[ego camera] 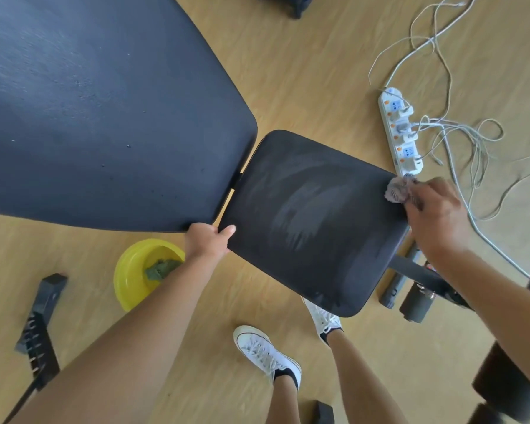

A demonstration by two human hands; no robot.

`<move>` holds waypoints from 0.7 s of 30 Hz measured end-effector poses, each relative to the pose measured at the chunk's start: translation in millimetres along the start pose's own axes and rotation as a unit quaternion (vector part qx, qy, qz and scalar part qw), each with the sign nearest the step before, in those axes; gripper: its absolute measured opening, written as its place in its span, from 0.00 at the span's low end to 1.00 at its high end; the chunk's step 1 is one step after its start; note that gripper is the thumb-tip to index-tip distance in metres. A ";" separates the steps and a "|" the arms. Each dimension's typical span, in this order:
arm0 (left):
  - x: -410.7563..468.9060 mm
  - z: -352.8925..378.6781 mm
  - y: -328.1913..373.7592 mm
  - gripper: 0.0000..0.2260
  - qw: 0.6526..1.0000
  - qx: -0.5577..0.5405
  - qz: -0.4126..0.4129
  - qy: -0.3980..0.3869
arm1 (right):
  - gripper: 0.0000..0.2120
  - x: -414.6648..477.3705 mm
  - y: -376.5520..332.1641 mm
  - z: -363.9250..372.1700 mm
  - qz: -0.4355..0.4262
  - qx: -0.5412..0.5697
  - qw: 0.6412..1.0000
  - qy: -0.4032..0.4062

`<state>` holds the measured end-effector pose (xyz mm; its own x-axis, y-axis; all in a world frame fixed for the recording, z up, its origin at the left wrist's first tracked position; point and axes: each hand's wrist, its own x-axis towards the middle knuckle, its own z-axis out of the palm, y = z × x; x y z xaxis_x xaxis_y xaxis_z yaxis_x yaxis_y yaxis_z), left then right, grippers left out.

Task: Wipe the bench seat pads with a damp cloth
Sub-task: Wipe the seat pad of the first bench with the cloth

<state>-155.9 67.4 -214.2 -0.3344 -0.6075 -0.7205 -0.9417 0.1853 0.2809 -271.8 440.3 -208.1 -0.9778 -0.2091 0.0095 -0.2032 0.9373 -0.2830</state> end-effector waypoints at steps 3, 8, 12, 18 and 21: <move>-1.0 0.6 -0.7 0.22 1.000 -0.007 -0.001 0.000 | 0.03 -54.0 -42.7 3.9 0.043 0.074 0.995 -0.057; -0.7 0.6 1.3 0.19 1.000 -0.006 -0.019 -0.004 | 0.14 -151.9 -67.0 10.0 -0.304 0.085 0.927 -0.203; -3.3 -0.6 -0.3 0.23 1.000 0.005 -0.008 0.000 | 0.05 -49.4 -100.2 36.1 -0.363 0.052 0.918 -0.154; 7.7 -0.7 -4.8 0.26 0.997 0.069 0.012 -0.013 | 0.12 124.2 -225.3 75.8 -0.098 0.020 0.986 -0.131; 8.3 3.3 -6.5 0.26 0.998 0.056 0.028 -0.016 | 0.16 132.1 -225.2 94.0 -0.264 -0.046 0.952 -0.147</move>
<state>-152.6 63.7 -224.1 -0.3857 -0.5691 -0.7262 -0.9192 0.3047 0.2494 -350.5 175.4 -233.2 -0.6837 -0.7150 -0.1459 -0.6800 0.6968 -0.2283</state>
